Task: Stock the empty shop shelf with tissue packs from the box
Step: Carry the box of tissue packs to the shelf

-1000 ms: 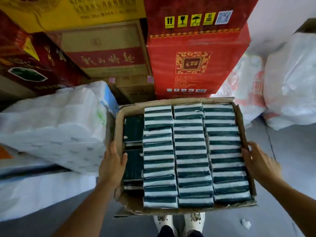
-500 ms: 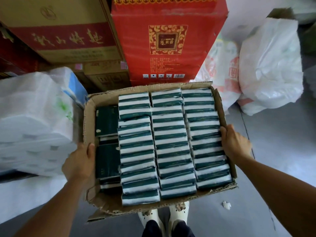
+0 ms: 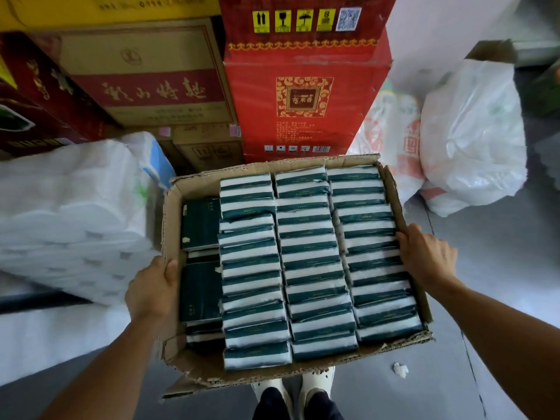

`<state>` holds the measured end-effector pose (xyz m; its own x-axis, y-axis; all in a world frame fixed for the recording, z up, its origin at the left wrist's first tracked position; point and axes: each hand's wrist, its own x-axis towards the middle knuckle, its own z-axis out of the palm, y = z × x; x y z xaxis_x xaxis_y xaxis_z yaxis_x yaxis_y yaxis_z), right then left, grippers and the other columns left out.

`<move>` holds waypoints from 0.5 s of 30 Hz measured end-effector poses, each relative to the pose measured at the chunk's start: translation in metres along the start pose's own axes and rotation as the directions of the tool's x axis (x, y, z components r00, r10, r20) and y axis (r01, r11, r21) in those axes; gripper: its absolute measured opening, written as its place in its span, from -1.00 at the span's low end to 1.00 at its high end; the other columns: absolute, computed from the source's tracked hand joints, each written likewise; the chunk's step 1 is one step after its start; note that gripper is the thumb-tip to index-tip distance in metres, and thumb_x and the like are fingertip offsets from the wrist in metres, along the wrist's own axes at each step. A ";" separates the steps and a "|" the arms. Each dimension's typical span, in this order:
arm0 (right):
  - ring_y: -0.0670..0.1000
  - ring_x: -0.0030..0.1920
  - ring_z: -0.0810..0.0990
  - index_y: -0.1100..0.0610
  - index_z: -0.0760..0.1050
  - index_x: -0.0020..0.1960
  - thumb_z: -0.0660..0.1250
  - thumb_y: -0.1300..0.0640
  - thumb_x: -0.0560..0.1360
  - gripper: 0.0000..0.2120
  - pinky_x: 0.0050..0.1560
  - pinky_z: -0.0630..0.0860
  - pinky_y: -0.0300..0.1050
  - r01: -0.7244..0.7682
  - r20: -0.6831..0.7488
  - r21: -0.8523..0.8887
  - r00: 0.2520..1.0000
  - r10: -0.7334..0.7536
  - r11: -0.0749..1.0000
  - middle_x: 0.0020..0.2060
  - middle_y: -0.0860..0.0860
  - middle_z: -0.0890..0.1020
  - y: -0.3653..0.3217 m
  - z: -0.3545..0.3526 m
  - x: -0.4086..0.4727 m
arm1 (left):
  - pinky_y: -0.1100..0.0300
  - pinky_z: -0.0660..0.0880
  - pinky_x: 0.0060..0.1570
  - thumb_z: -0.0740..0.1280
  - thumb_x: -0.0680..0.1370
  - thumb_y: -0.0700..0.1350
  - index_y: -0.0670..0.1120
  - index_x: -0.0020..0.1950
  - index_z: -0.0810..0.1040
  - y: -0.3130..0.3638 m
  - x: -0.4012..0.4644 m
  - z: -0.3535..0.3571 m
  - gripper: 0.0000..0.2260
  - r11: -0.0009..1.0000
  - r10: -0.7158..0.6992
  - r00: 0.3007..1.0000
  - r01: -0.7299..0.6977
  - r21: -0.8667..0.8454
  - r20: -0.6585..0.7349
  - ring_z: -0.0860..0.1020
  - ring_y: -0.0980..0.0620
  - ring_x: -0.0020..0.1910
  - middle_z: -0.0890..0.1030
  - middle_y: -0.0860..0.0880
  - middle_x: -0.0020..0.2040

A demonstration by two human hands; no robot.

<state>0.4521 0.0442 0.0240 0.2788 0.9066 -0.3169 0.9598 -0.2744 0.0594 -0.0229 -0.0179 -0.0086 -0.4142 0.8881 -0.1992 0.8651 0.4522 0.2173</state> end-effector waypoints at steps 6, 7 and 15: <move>0.14 -0.31 0.44 0.12 0.36 -0.13 0.13 -0.05 0.62 -0.72 -0.32 0.32 -0.07 0.075 -0.062 0.044 0.995 -0.072 0.996 -0.31 0.07 0.52 0.012 -0.052 -0.035 | 0.08 0.36 -0.33 0.24 0.63 0.03 -0.03 -0.35 0.30 -0.005 -0.036 -0.061 -0.63 0.994 -0.071 0.995 0.065 -0.087 -0.067 0.45 -0.18 -0.33 0.46 -0.09 -0.37; 0.15 -0.31 0.45 0.13 0.36 -0.14 0.13 -0.05 0.62 -0.72 -0.32 0.31 -0.07 0.084 -0.067 0.050 0.995 -0.081 0.995 -0.31 0.08 0.53 0.012 -0.062 -0.043 | 0.10 0.35 -0.35 0.25 0.62 0.03 -0.05 -0.36 0.30 -0.008 -0.042 -0.072 -0.62 0.994 -0.070 0.995 0.063 -0.088 -0.072 0.44 -0.17 -0.35 0.45 -0.08 -0.39; 0.24 -0.15 0.57 0.16 0.46 -0.08 0.16 -0.04 0.61 -0.72 -0.26 0.35 -0.05 0.158 -0.113 0.072 0.982 -0.149 0.985 -0.16 0.19 0.61 0.010 -0.144 -0.095 | 0.12 0.24 -0.37 0.33 0.59 -0.08 -0.06 -0.40 0.27 -0.018 -0.093 -0.165 -0.60 0.986 -0.074 0.992 0.058 -0.154 -0.103 0.38 -0.11 -0.41 0.36 -0.04 -0.44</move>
<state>0.4397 0.0014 0.1915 0.1343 0.9677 -0.2133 0.9869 -0.1501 -0.0593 -0.0467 -0.0955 0.1632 -0.5042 0.8558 -0.1153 0.7856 0.5100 0.3504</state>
